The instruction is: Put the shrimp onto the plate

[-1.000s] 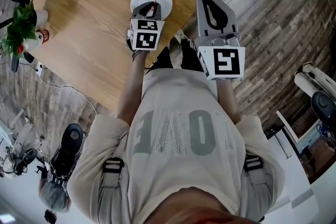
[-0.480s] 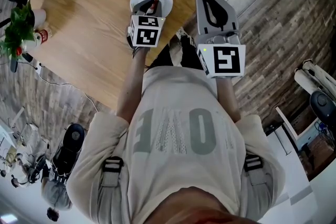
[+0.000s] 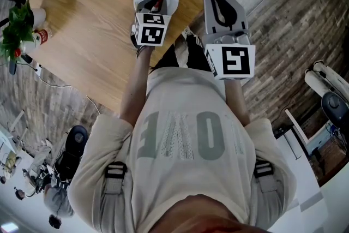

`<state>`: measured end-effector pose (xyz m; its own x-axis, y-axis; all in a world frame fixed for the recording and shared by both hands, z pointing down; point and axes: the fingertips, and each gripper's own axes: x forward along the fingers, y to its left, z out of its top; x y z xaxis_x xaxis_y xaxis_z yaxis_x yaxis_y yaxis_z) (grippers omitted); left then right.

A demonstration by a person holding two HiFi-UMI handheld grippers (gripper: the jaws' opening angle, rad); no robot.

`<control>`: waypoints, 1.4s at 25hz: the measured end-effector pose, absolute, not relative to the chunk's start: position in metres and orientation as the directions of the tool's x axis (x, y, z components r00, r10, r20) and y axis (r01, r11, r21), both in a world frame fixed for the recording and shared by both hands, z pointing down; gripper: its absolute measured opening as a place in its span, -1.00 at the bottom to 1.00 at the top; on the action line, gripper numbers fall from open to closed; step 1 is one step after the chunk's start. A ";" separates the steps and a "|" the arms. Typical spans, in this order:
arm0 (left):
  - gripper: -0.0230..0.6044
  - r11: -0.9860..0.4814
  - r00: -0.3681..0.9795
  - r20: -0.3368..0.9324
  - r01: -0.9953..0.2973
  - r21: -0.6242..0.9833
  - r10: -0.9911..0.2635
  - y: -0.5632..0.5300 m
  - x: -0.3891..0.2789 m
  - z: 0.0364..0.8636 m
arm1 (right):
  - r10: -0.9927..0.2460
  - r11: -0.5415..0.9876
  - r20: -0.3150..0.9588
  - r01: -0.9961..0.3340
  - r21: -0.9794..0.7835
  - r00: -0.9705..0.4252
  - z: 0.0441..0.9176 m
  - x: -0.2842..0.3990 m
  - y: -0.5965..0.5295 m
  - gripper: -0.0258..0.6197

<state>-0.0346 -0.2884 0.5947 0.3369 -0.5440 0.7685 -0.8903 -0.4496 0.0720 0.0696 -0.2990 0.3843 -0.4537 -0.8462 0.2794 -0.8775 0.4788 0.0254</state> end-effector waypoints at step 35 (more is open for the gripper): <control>-0.37 -0.342 0.287 0.687 -0.938 0.059 -0.668 -0.289 -0.041 0.557 | -0.819 0.543 0.247 -0.839 0.040 -0.519 0.374 0.068 -0.286 -0.86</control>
